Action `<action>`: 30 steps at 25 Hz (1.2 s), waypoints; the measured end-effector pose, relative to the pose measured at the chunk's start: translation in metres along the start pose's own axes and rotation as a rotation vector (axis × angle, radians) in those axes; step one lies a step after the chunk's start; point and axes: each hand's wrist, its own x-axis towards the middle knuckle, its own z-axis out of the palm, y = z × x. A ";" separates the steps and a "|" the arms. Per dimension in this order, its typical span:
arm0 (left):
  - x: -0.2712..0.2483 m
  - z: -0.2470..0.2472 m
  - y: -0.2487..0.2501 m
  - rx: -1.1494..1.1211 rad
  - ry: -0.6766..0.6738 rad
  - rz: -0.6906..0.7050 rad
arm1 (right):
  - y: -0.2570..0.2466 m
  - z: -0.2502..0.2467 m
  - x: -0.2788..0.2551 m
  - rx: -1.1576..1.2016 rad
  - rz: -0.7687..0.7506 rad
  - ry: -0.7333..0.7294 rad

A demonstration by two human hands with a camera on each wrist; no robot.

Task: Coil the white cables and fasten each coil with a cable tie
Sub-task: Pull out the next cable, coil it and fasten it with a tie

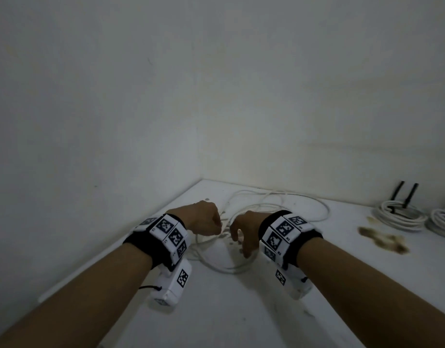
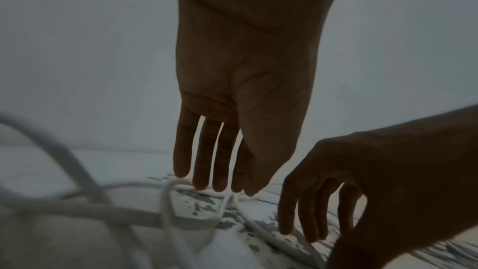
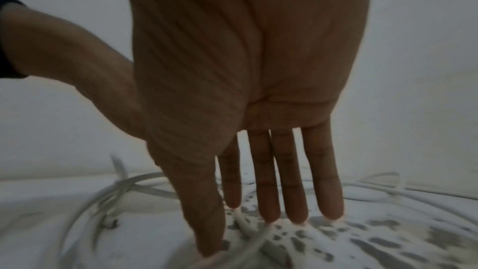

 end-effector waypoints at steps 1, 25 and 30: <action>-0.004 0.001 -0.007 -0.033 -0.018 0.001 | -0.006 0.002 0.002 -0.009 -0.016 -0.012; 0.040 -0.014 0.027 -0.800 0.325 -0.008 | 0.029 -0.201 -0.139 0.754 -0.144 1.185; 0.052 -0.051 0.055 -1.063 0.373 -0.090 | 0.128 -0.171 -0.161 0.617 0.404 1.168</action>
